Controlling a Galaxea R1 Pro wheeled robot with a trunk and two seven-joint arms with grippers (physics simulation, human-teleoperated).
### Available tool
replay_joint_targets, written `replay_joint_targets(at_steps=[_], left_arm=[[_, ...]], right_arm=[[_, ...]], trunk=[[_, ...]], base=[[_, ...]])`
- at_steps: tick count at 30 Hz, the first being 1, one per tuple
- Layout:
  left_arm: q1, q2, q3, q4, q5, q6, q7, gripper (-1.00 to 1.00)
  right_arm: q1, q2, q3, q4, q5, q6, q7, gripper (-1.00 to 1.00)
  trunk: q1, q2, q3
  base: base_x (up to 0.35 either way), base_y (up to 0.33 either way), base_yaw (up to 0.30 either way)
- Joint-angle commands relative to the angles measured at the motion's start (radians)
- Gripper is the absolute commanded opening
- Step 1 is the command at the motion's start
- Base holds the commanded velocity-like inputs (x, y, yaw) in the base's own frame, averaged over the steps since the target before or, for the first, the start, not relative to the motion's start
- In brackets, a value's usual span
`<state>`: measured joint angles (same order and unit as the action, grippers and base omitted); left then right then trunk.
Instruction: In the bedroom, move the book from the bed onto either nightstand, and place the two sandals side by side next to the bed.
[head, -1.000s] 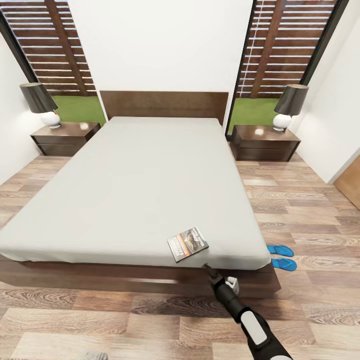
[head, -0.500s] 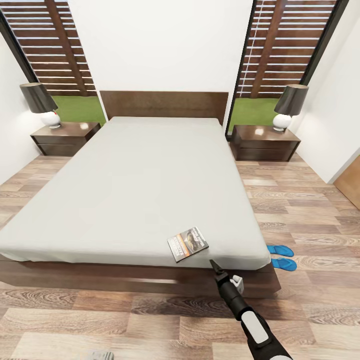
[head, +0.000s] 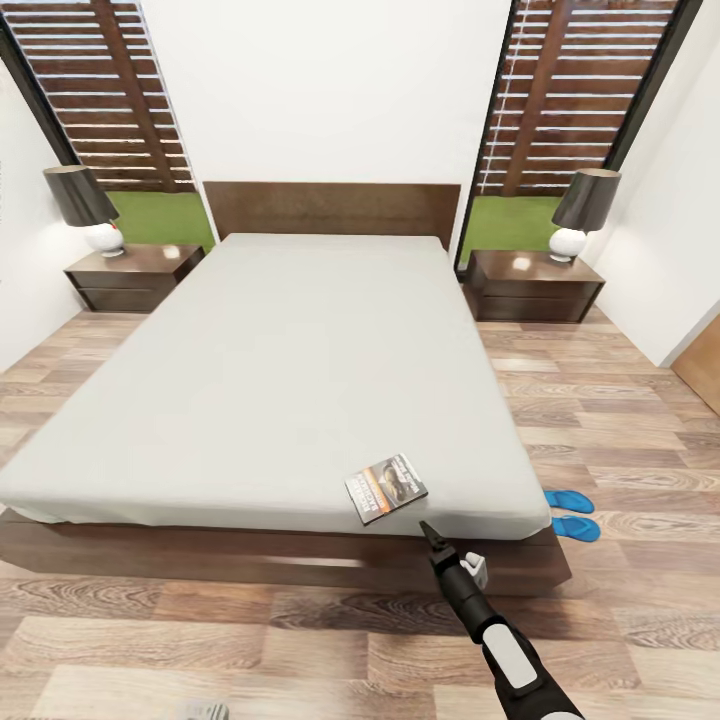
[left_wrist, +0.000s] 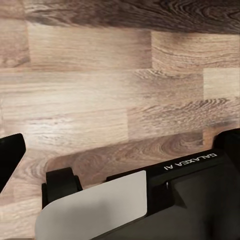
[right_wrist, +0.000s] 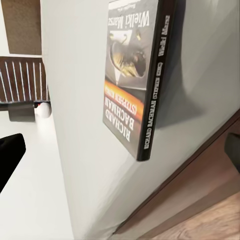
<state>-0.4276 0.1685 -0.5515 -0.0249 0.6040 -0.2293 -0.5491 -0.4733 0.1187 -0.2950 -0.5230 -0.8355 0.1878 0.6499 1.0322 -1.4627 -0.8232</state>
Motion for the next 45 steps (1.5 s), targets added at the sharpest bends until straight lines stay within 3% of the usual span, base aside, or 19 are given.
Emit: replay_joint_targets(at_steps=[1,45], left_arm=[[0.0,0.0,-0.008,0.0,0.006,-0.004,-0.002,1.0],[0.0,0.0,-0.009,0.0,0.006,-0.005,-0.002,1.0]], right_arm=[[-0.001,0.001,-0.006,0.0,-0.007,0.01,0.003,1.0],[0.0,0.001,-0.006,0.0,-0.007,0.01,0.004,1.0]], trunk=[[0.0,0.0,-0.001],[0.0,0.0,-0.001]], base=[[0.0,0.133,0.0],[0.019,0.086,0.0]])
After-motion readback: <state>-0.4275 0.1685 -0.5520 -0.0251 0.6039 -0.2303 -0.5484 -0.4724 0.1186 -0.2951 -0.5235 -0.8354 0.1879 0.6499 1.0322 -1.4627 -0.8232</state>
